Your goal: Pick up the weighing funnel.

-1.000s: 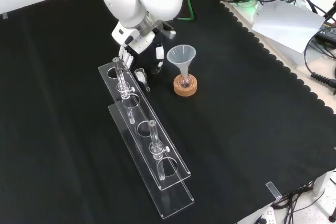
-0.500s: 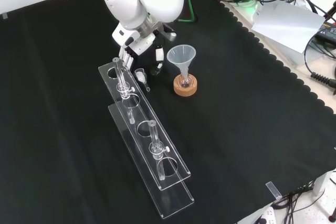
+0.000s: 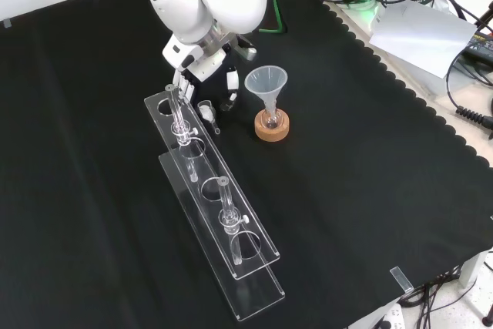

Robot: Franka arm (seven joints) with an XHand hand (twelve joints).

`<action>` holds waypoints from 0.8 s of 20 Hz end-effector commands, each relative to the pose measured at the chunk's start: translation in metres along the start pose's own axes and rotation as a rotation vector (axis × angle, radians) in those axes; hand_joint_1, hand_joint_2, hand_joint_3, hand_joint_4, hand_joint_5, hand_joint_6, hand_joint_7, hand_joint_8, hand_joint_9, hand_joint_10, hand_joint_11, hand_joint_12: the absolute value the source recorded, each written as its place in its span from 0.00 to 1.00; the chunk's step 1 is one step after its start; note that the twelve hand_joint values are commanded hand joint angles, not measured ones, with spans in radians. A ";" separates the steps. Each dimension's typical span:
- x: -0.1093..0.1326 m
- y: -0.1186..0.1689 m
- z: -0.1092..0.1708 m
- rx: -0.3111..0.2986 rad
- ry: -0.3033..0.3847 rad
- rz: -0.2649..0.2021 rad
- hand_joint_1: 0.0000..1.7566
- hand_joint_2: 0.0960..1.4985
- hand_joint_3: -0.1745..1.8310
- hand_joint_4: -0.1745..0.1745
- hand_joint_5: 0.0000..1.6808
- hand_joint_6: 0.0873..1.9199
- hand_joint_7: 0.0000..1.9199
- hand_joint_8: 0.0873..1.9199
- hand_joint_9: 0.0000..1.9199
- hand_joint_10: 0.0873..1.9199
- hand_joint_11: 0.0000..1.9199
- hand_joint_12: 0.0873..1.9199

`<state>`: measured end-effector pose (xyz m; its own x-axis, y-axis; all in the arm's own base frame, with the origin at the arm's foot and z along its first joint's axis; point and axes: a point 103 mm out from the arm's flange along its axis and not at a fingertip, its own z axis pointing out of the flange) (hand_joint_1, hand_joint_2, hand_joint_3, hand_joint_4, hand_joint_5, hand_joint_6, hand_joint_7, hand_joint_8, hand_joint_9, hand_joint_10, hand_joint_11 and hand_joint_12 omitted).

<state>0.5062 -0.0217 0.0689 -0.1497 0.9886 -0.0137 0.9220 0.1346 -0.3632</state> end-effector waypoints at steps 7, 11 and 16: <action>0.003 0.000 0.002 0.011 -0.002 -0.006 0.52 0.38 0.39 0.50 0.46 0.34 0.36 0.29 0.49 0.17 0.38 0.58; 0.003 0.001 0.002 0.018 -0.013 0.000 0.52 0.38 0.39 0.52 0.48 0.35 0.36 0.29 0.49 0.17 0.39 0.58; 0.003 0.001 0.005 0.029 -0.039 0.015 0.52 0.38 0.39 0.54 0.50 0.36 0.36 0.29 0.49 0.17 0.39 0.58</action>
<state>0.5056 -0.0185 0.0659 -0.1551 0.9873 -0.0353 0.9148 0.1300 -0.3825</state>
